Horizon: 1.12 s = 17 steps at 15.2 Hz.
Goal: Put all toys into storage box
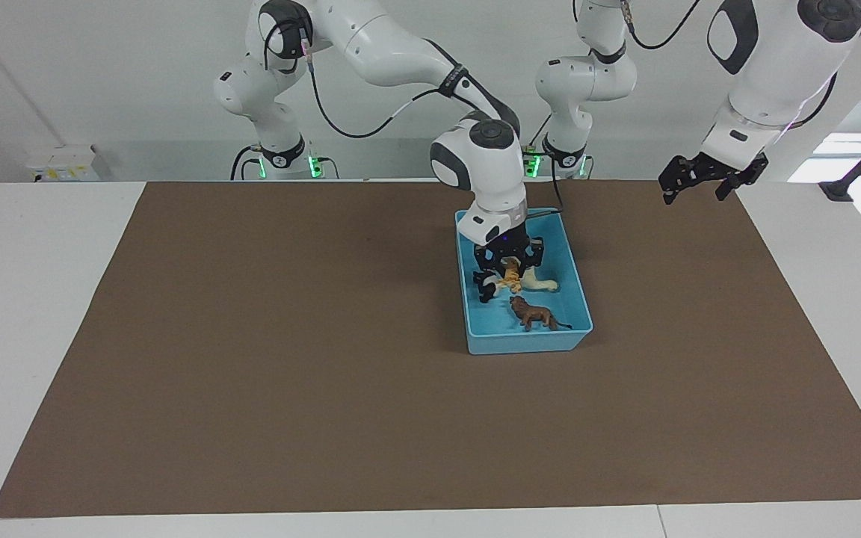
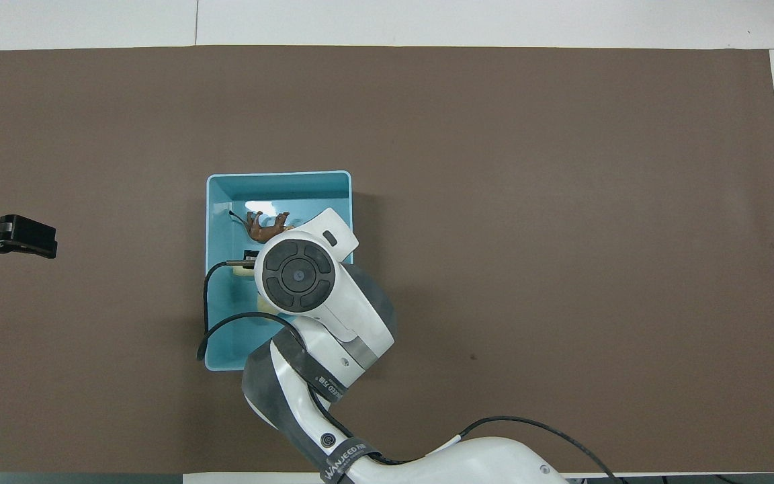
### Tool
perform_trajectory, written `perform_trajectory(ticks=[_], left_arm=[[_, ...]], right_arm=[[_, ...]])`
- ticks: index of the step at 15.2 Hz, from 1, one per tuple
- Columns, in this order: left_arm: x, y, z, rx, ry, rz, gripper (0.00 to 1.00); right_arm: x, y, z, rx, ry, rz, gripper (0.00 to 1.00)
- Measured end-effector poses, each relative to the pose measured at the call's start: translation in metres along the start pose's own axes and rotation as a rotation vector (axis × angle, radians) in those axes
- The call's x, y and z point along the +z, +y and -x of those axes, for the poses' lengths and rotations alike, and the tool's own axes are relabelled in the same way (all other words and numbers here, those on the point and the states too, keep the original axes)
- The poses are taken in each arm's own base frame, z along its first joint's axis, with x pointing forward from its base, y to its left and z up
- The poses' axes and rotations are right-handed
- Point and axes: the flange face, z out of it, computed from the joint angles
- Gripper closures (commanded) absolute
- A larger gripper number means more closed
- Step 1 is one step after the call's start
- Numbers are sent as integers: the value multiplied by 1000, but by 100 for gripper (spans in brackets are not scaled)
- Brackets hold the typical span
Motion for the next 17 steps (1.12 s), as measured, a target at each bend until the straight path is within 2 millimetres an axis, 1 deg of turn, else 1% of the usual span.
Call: perform_trajectory(ticks=[3, 5, 6, 7, 8, 9, 11, 12, 13, 14, 16, 17], left_arm=[[0, 1, 0, 3, 0, 0, 0], [0, 3, 0, 6, 0, -1, 0], [0, 3, 0, 7, 1, -1, 0], [-1, 3, 0, 7, 1, -1, 0], [-1, 4, 0, 7, 1, -1, 0], [-1, 4, 0, 8, 2, -1, 0], [0, 6, 0, 13, -5, -2, 0], [0, 8, 1, 17, -9, -3, 0], [0, 10, 1, 22, -11, -3, 0], [0, 11, 1, 25, -12, -4, 0], [2, 13, -1, 29, -15, -4, 0], [4, 13, -3, 30, -19, 0, 0]], right_arm=[[0, -3, 6, 104, -17, -7, 0], [-4, -5, 11, 177, -35, 9, 0], [-9, -4, 9, 203, -43, 23, 0], [-18, 0, 1, 223, -40, 30, 0], [-31, 9, -14, 246, -24, 32, 0], [-48, 25, -36, 274, -6, 34, 0], [-90, 73, -88, 274, 16, 36, 0], [-112, 103, -114, 242, 21, 38, 0], [-134, 139, -139, 193, 17, 47, 0], [-153, 176, -159, 136, 6, 59, 0], [-185, 245, -189, 20, -24, 78, 0], [-199, 278, -200, -44, -36, 87, 0]])
